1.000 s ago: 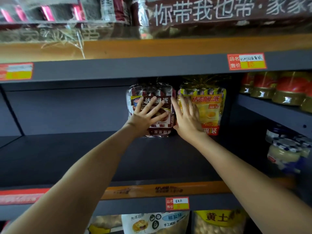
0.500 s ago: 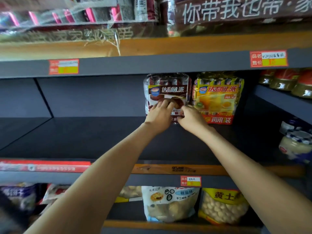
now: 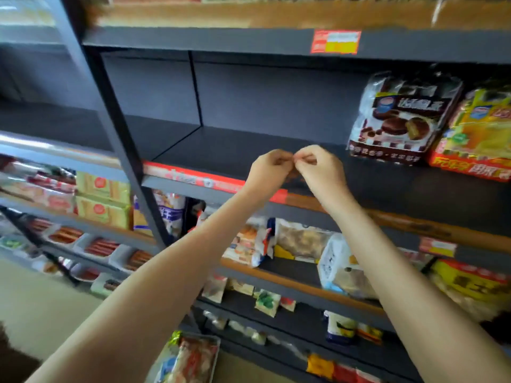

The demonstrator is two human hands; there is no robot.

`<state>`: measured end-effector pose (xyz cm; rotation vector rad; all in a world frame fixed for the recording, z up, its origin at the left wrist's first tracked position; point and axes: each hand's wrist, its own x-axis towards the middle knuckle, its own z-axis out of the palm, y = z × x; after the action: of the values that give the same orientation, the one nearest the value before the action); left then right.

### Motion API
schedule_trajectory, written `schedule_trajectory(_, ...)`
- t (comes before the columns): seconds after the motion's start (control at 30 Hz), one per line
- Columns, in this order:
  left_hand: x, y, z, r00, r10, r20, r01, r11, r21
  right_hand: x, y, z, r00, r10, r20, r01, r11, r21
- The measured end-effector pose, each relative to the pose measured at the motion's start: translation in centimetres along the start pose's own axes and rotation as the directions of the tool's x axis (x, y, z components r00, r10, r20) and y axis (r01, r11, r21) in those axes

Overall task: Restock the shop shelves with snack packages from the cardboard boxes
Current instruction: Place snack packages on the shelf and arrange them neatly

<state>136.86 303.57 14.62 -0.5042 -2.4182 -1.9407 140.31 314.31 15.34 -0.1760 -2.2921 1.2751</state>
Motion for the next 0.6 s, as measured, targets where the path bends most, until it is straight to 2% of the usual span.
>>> schedule_trajectory(0.07,-2.7,-1.8,-5.5,0.997,-0.059,-0.050,0.056,0.997,-0.049,-2.7,-2.5,4.9,0.999,0.013,0.047,-0.016,0.997,0.072)
schedule_trajectory(0.17,-6.4,-5.7,-13.6,0.990,-0.096,-0.099,0.093,0.995,-0.031,-6.8,-5.3,12.9,0.991,-0.021,0.136,0.004,0.992,0.126)
schedule_trajectory(0.3,-10.1,-13.2,-22.2,0.946,-0.304,-0.110,0.313,0.948,0.066,-12.0,-6.2,23.0,0.949,0.045,0.312,-0.067,0.996,0.061)
schedule_trajectory(0.4,-12.8,-19.2,-26.9,0.869,-0.478,-0.127,0.494,0.838,0.229,-14.7,-4.1,29.5,0.858,0.196,0.475,-0.175,0.981,-0.089)
schedule_trajectory(0.53,-16.7,-26.4,-32.6,0.700,-0.697,-0.157,0.714,0.679,0.167,-17.0,0.3,37.1,0.681,0.402,0.612,-0.356,0.912,-0.203)
schedule_trajectory(0.6,-18.4,-29.0,-35.4,0.609,-0.771,-0.185,0.791,0.572,0.215,-17.8,2.3,40.0,0.600,0.478,0.642,-0.400,0.874,-0.277)
